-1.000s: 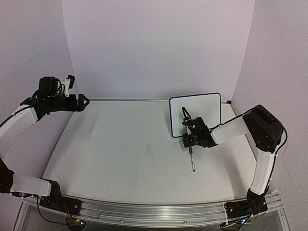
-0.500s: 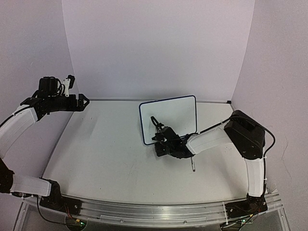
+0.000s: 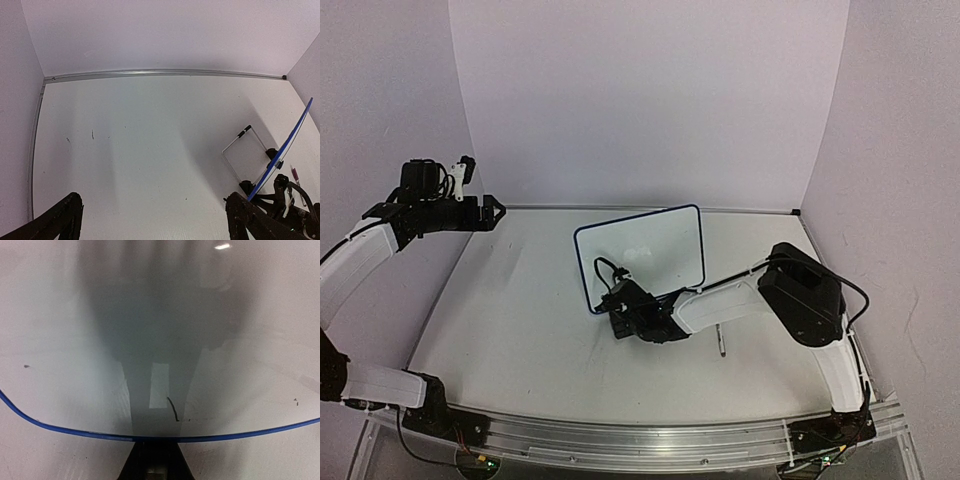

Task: Write a sentence on the whiteboard
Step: Move the whiteboard to the corner of the board.

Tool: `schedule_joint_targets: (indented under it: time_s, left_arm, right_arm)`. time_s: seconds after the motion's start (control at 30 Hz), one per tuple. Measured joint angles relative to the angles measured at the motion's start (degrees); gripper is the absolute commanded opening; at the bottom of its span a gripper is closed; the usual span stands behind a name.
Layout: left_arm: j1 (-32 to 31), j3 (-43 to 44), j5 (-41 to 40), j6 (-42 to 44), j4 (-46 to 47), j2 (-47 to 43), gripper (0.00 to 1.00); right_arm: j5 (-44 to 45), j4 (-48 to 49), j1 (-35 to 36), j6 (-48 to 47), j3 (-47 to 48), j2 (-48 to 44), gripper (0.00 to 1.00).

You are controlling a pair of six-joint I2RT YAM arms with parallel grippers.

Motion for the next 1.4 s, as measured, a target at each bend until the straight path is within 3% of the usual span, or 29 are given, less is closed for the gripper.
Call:
schedule_joint_targets:
  time_s: [0.17,0.23,0.3,0.5,0.67,0.87,1.07,1.27,1.4]
  left_arm:
    - [0.0,0.0,-0.4,0.0,0.0,0.0,0.99]
    - [0.0,0.0,-0.5,0.0,0.0,0.0,0.99]
    - [0.0,0.0,-0.6,0.0,0.0,0.0,0.99]
    - [0.0,0.0,-1.4,-0.1,0.0,-0.2,0.99]
    - [0.0,-0.7,-2.3,-1.0,0.4,-1.2,0.99]
    - [0.0,-1.3,-2.9,-1.0,0.6,-2.1,0.99]
    - [0.0,-1.6,-2.9,-1.2,1.0,-2.2,0.99]
    - [0.0,-1.9,-2.8,-1.5,1.5,-2.4,0.99]
    - [0.0,-1.9,-2.8,-1.5,1.5,-3.0,0.99]
  right_arm:
    - [-1.5,-0.5,0.5,1.1,0.9,0.2,0.43]
    - [-1.7,-0.6,0.7,1.2,0.9,0.2,0.57]
    - [-2.0,-0.5,1.0,1.3,0.9,0.2,0.63]
    - [-2.2,0.1,1.9,1.2,-1.1,-1.2,0.73]
    - [-2.3,-0.7,3.1,1.4,-9.7,-10.4,0.78]
    - [1.2,-5.0,3.7,3.2,-17.8,-28.9,0.79]
    - [2.4,-13.2,0.3,4.9,-18.6,-35.8,0.73]
    - [-8.1,-23.5,-16.4,6.2,-22.0,-37.9,0.64]
    - [-15.1,-28.5,-23.3,6.3,-22.6,-37.2,0.57]
